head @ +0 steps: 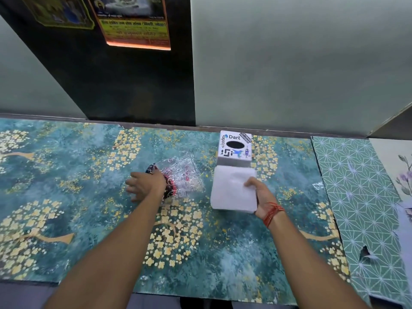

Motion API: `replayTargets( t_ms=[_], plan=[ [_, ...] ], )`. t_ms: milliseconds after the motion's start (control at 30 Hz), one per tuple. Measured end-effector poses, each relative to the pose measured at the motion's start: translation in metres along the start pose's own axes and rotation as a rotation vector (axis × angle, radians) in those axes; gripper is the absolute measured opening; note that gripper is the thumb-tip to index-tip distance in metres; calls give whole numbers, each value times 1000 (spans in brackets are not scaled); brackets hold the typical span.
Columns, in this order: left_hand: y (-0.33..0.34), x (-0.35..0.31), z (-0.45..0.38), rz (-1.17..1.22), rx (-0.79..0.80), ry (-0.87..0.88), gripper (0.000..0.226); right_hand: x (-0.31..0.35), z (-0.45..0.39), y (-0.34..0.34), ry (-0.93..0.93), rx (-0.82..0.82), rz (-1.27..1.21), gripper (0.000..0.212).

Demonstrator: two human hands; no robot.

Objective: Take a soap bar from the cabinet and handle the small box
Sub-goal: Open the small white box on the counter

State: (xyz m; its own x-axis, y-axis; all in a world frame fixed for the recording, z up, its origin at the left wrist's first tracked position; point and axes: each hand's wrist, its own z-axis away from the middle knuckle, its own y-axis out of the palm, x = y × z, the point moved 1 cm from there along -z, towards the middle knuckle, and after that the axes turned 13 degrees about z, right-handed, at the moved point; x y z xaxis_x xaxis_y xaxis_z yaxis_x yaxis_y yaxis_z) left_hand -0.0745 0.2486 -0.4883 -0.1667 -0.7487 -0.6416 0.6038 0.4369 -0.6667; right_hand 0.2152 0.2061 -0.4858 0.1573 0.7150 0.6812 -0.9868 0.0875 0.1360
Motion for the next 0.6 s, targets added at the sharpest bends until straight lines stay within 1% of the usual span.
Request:
replayTargets(
  t_ms=[67,133,200,267,300,333,367,400,433,467,500,533,600],
  plan=[
    [3,-6,14,-52,-42,203,71,-11,-5,11,36,-6,61,54],
    [12,-11,31,-30,-6,440,64,-20,-13,19,29,-43,157,50],
    [21,-14,50,-5,124,617,57,-23,-17,22,15,-152,388,55],
    [31,-17,62,45,294,712,50,-17,-13,23,6,-256,694,67],
    [35,-19,66,82,369,735,48,-11,-10,23,-25,-305,863,75],
    [39,-21,69,122,434,737,46,-2,-8,24,-95,-372,1011,80],
    [42,-23,72,151,487,726,45,8,-7,26,-207,-454,1095,78],
    [45,-25,74,168,529,715,44,22,-7,28,-345,-532,1129,71],
    [47,-27,75,172,569,703,43,36,-9,32,-474,-594,1154,63],
    [49,-29,76,165,603,689,43,49,-17,35,-563,-626,1210,57],
    [50,-30,77,155,629,675,43,62,-26,38,-600,-626,1311,55],
    [51,-31,76,147,648,661,42,71,-36,41,-598,-593,1432,55],
    [50,-34,77,162,681,602,42,80,-55,43,-523,-492,1673,56]
  ],
)
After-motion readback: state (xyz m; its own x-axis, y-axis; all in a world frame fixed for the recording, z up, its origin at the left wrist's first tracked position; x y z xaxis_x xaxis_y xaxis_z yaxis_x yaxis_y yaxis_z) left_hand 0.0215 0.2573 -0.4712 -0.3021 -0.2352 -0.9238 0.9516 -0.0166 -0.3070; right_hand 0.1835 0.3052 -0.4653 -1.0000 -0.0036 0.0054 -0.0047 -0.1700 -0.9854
